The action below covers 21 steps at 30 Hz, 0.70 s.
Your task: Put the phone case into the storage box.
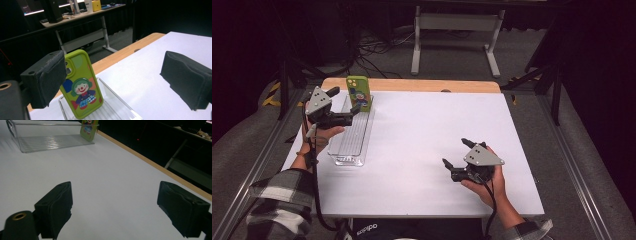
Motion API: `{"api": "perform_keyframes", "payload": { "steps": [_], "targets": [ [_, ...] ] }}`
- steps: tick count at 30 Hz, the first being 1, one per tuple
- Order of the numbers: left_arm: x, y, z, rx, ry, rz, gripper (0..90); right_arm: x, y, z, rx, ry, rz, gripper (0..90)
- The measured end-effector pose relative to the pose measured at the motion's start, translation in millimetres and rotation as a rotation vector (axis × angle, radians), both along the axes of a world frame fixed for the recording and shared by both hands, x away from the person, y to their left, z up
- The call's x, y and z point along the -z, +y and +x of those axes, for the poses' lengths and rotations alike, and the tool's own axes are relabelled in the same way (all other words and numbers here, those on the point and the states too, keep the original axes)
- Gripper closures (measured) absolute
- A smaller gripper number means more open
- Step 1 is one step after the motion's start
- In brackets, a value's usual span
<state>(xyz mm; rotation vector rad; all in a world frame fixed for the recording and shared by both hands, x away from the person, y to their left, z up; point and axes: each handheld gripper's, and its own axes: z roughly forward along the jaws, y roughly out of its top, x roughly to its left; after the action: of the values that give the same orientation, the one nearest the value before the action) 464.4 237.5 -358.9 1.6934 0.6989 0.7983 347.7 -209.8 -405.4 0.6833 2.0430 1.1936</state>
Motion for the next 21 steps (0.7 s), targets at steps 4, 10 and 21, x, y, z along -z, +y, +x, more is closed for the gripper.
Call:
{"api": "perform_keyframes", "payload": {
  "steps": [4,10,21],
  "targets": [
    [0.9,2.7,-8.3,0.018,-0.015,-0.027,7.6,-0.9,-0.5,-0.9,0.001,-0.003,0.002,13.9],
    [3.1,2.8,-15.5,0.037,-0.019,-0.030,6.5,-1.7,-0.2,-1.8,0.004,-0.012,0.005,13.4],
    [2.5,0.4,-29.2,0.074,-0.040,-0.048,4.8,-2.4,0.6,-3.3,0.000,-0.020,0.009,12.4]
  ]
}}
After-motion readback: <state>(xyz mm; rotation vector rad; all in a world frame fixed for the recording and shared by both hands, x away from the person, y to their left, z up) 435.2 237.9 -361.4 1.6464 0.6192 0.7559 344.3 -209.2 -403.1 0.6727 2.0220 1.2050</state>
